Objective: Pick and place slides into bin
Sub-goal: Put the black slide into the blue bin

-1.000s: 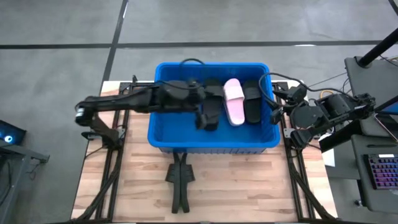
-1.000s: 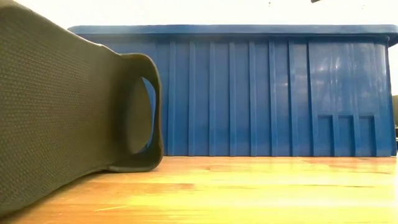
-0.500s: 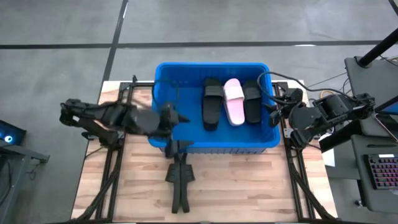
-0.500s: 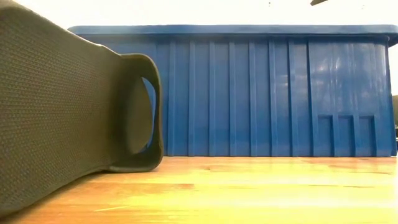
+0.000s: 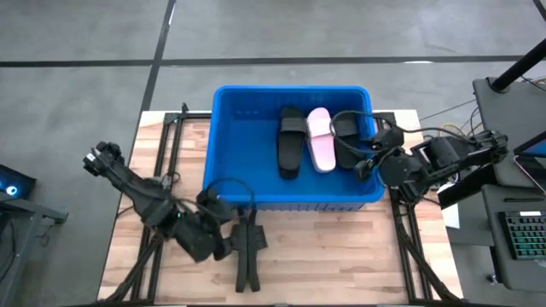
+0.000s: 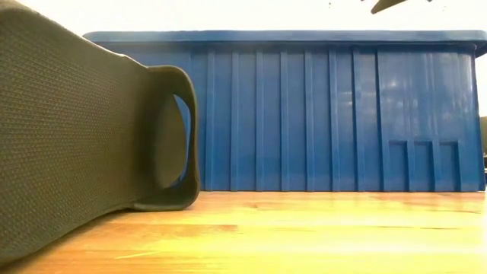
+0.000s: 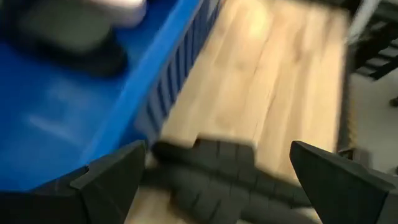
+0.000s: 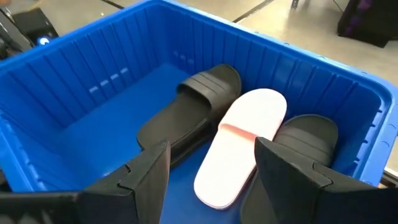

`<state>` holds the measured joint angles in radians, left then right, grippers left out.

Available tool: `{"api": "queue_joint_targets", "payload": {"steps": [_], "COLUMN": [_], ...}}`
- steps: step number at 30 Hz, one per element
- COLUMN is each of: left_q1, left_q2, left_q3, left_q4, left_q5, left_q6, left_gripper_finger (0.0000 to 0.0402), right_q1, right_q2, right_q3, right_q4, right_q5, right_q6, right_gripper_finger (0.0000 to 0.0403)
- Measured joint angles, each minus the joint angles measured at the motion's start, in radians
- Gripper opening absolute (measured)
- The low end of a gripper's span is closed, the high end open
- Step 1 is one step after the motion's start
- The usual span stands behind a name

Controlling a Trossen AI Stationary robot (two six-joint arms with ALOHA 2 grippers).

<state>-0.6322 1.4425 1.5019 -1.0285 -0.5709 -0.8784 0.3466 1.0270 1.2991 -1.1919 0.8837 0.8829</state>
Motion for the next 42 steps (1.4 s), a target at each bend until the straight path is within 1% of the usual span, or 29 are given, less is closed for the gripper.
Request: {"api": "queue_joint_targets", "payload": {"steps": [2, 6, 10, 13, 19, 23, 26, 28, 32, 34, 39, 42], "left_q1": [-0.043, -0.128, -0.203, -0.247, -0.293, -0.303, -0.303, -0.3, -0.29, -0.29, -0.288, -0.28], "left_q2": [-0.001, 0.001, 0.021, 0.048, 0.15, 0.238, 0.296, 0.323, 0.347, 0.351, 0.36, 0.37], "left_q3": [-0.057, -0.184, -0.287, -0.321, -0.323, -0.325, -0.326, -0.326, -0.328, -0.33, -0.337, -0.357], "left_q4": [-0.022, -0.014, 0.019, 0.032, 0.044, 0.068, 0.069, 0.069, 0.073, 0.074, 0.076, 0.071], "left_q5": [-0.014, -0.016, -0.048, -0.085, -0.148, -0.145, -0.144, -0.143, -0.144, -0.15, -0.211, -0.216], "left_q6": [-0.109, -0.286, -0.419, -0.468, -0.461, -0.394, -0.401, -0.442, -0.503, -0.504, -0.503, -0.497], "left_gripper_finger": [0.0384, 0.0384, 0.0384, 0.0384, 0.0384, 0.0384, 0.0384, 0.0384, 0.0384, 0.0384, 0.0384, 0.0384], "right_q1": [0.0, 0.0, 0.0, 0.0, 0.0, 0.0, 0.0, 0.0, 0.0, 0.0, 0.0, 0.0], "right_q2": [0.022, 0.065, 0.097, 0.109, 0.107, 0.103, 0.1, 0.099, 0.098, 0.099, 0.099, 0.099], "right_q3": [0.0, 0.0, 0.0, 0.0, 0.0, 0.0, 0.0, 0.0, 0.0, 0.0, 0.0, 0.0], "right_q4": [0.0, 0.0, 0.0, -0.001, 0.0, 0.0, 0.0, 0.0, 0.0, 0.0, 0.0, 0.0], "right_q5": [0.0, -0.001, -0.002, -0.015, -0.024, -0.024, -0.024, -0.024, -0.024, -0.024, -0.024, -0.024], "right_q6": [0.0, 0.0, 0.0, 0.0, 0.0, 0.0, 0.0, 0.0, 0.0, 0.0, 0.0, 0.0], "right_gripper_finger": [0.0224, 0.0224, 0.0224, 0.0224, 0.0224, 0.0224, 0.0224, 0.0224, 0.0224, 0.0224, 0.0224, 0.0224]}}
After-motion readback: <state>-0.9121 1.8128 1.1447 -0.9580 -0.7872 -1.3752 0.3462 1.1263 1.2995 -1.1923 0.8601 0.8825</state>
